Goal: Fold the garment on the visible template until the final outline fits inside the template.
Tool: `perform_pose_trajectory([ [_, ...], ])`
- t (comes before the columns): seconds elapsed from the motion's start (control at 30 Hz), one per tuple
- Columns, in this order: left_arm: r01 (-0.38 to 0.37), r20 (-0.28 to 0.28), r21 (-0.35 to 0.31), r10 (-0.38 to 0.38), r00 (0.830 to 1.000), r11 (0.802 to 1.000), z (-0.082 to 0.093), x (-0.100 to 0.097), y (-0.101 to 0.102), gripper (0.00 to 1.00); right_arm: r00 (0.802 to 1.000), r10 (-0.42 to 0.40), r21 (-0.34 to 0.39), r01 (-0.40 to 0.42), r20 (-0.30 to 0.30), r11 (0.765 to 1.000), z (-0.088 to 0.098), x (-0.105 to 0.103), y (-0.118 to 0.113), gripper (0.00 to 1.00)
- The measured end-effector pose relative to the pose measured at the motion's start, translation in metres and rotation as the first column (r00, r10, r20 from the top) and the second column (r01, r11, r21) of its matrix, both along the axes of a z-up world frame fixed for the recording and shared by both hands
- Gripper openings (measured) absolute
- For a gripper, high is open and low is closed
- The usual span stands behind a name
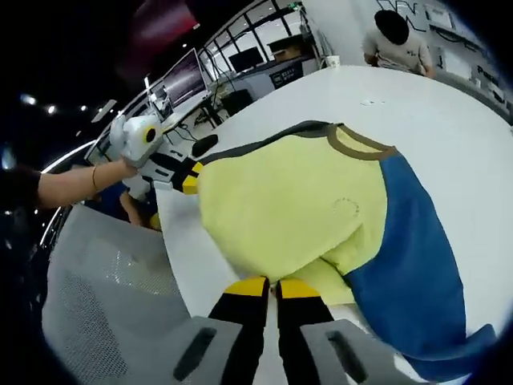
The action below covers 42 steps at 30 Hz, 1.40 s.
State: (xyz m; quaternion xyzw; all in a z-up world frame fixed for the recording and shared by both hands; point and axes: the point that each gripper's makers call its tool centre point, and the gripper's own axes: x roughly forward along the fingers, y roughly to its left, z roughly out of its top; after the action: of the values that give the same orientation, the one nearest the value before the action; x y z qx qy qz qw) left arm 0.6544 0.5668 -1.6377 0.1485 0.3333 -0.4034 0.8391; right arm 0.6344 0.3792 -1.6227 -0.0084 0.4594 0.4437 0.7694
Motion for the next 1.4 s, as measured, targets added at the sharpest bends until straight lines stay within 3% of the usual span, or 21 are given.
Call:
perform_pose_trajectory([
  [0.03, -0.006, -0.012, -0.008, 0.006, 1.000, 1.000, 0.002, -0.002, 0.000, 0.05, 1.000, 0.000, 0.009, 0.001, -0.028, 1.000, 0.002, -0.004, 0.001, 0.00],
  [0.27, 0.010, -0.074, -0.060, -0.015, 0.997, 0.998, 0.028, -0.017, -0.002, 0.05, 0.999, 0.040, -0.007, -0.040, -0.031, 0.999, 0.027, -0.010, 0.002, 0.00],
  [0.3, 0.010, -0.054, -0.066, -0.014, 0.998, 0.998, 0.036, -0.018, -0.004, 0.05, 0.998, 0.047, -0.047, -0.049, -0.037, 0.998, 0.030, -0.012, -0.001, 0.00],
  [0.43, 0.000, -0.008, -0.062, 0.000, 1.000, 0.998, 0.044, -0.014, -0.001, 0.02, 0.998, 0.057, -0.080, -0.056, 0.013, 0.995, 0.027, -0.005, -0.005, 0.00],
  [0.47, -0.035, -0.001, -0.025, 0.035, 0.999, 0.999, 0.038, -0.009, 0.005, 0.02, 1.000, -0.009, -0.125, 0.012, 0.027, 0.992, 0.020, 0.004, -0.011, 0.00],
  [0.53, -0.037, -0.007, 0.005, 0.037, 0.999, 0.999, 0.028, -0.010, 0.008, 0.02, 0.997, -0.058, -0.182, 0.068, 0.056, 0.981, 0.007, 0.015, -0.020, 0.00],
  [0.57, -0.037, -0.006, 0.013, 0.037, 0.999, 0.999, 0.019, -0.009, 0.009, 0.02, 0.997, -0.039, -0.197, 0.052, 0.073, 0.979, 0.001, 0.016, -0.020, 0.00],
  [0.7, -0.047, -0.012, 0.024, 0.047, 0.999, 0.999, 0.010, -0.008, 0.007, 0.02, 0.996, -0.025, -0.179, 0.040, 0.090, 0.983, -0.013, 0.016, -0.011, 0.00],
  [0.73, -0.048, 0.008, 0.036, 0.048, 0.999, 0.998, 0.007, -0.005, 0.004, 0.02, 0.995, -0.031, -0.190, 0.048, 0.092, 0.981, -0.018, 0.016, -0.011, 0.00],
  [0.8, -0.053, 0.025, 0.051, 0.052, 0.998, 0.997, 0.001, 0.001, 0.006, 0.02, 0.984, -0.027, -0.221, 0.067, 0.177, 0.973, -0.024, 0.029, -0.013, 0.00],
  [0.93, -0.079, 0.035, 0.062, 0.077, 0.996, 0.995, -0.003, 0.006, 0.008, 0.03, 0.969, -0.066, -0.204, 0.117, 0.239, 0.972, -0.030, 0.045, -0.013, 0.00],
  [1.0, -0.079, 0.061, 0.077, 0.075, 0.995, 0.994, -0.003, 0.007, 0.010, 0.03, 0.933, -0.046, -0.203, 0.125, 0.357, 0.971, -0.025, 0.062, -0.016, 0.04],
  [1.03, -0.074, 0.067, 0.087, 0.068, 0.995, 0.993, -0.006, 0.006, 0.013, 0.04, 0.926, -0.021, -0.206, 0.107, 0.378, 0.973, -0.024, 0.064, -0.016, 0.08],
  [1.07, -0.071, 0.075, 0.094, 0.064, 0.995, 0.993, -0.008, 0.006, 0.016, 0.06, 0.926, -0.012, -0.200, 0.095, 0.378, 0.975, -0.023, 0.061, -0.015, 0.16],
  [1.17, -0.044, 0.067, 0.073, 0.039, 0.997, 0.996, -0.007, -0.004, 0.018, 0.31, 0.926, 0.050, -0.175, 0.018, 0.375, 0.984, -0.012, 0.043, -0.013, 0.37],
  [1.2, -0.023, 0.050, 0.041, 0.021, 0.999, 0.999, -0.008, -0.011, 0.016, 0.42, 0.924, 0.073, -0.157, -0.014, 0.377, 0.987, -0.010, 0.035, -0.016, 0.39],
  [1.27, 0.011, 0.028, 0.043, -0.012, 1.000, 0.999, -0.013, -0.023, 0.016, 0.50, 0.922, 0.133, -0.173, -0.074, 0.364, 0.982, -0.014, 0.016, -0.028, 0.39],
  [1.4, 0.038, -0.010, 0.048, -0.038, 0.999, 0.998, -0.029, -0.031, 0.015, 0.51, 0.914, 0.213, -0.245, -0.132, 0.346, 0.961, -0.038, 0.001, -0.045, 0.40],
])
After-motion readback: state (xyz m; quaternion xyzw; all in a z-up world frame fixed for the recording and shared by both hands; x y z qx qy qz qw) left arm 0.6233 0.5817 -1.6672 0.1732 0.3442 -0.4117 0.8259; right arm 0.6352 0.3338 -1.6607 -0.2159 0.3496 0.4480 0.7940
